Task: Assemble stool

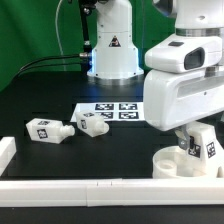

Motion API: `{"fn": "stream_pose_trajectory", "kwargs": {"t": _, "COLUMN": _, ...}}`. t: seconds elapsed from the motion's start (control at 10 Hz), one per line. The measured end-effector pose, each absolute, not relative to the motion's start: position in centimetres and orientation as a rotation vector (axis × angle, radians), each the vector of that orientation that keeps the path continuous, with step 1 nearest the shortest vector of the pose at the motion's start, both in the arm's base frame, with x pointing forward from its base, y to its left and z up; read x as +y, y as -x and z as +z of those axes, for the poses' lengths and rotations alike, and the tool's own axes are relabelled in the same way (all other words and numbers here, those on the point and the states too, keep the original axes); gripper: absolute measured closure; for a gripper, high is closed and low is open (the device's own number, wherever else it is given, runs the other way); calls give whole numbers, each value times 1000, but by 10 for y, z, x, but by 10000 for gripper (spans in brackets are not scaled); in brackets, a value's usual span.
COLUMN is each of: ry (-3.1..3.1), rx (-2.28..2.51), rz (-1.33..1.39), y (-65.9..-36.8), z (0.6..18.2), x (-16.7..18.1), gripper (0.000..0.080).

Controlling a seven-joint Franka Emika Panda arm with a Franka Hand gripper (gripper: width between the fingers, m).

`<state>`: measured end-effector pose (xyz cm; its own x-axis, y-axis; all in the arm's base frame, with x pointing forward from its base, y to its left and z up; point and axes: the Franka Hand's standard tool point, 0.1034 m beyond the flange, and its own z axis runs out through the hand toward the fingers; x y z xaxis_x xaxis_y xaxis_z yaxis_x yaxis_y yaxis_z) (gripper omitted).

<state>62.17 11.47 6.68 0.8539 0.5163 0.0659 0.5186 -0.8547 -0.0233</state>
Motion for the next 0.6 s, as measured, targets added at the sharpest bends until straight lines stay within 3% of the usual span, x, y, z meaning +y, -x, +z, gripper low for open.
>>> {"fn": "stream_pose_trajectory", "kwargs": {"t": 0.1, "ry": 2987, "rx": -831, "rz": -89, "y": -622, "z": 67, "x": 114, "gripper": 278}}
{"fn": "stream_pose_trajectory", "kwargs": {"t": 0.2, "ry": 3010, "rx": -725, "rz": -87, "y": -622, "z": 67, "x": 114, "gripper": 278}}
{"fn": "stream_pose_trajectory", "kwargs": {"t": 0.3, "ry": 3038, "rx": -584, "rz": -83, "y": -622, "z": 66, "x": 114, "gripper": 418}}
{"fn": "stream_pose_trajectory", "kwargs": {"t": 0.4, "ry": 3052, "rx": -496, "rz": -80, "y": -622, "z": 66, "x": 114, "gripper": 466}}
{"fn": "stream_pose_trajectory", "kwargs": {"t": 0.6, "ry": 3079, "rx": -189, "rz": -72, "y": -621, "z": 66, "x": 116, "gripper": 466}}
